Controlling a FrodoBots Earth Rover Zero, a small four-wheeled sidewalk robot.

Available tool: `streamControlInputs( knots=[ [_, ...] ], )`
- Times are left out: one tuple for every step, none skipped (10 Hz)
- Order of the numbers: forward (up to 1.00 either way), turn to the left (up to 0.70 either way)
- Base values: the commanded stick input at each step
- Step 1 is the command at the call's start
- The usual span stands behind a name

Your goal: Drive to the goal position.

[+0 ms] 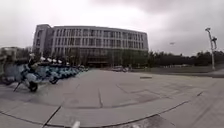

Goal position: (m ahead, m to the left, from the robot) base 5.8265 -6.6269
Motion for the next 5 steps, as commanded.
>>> streamControlInputs(
  knots=[
    [0.70, 0.00],
    [0.70, 0.00],
    [0.70, 0.00],
    [0.70, 0.00],
    [0.70, 0.00]
  ],
)
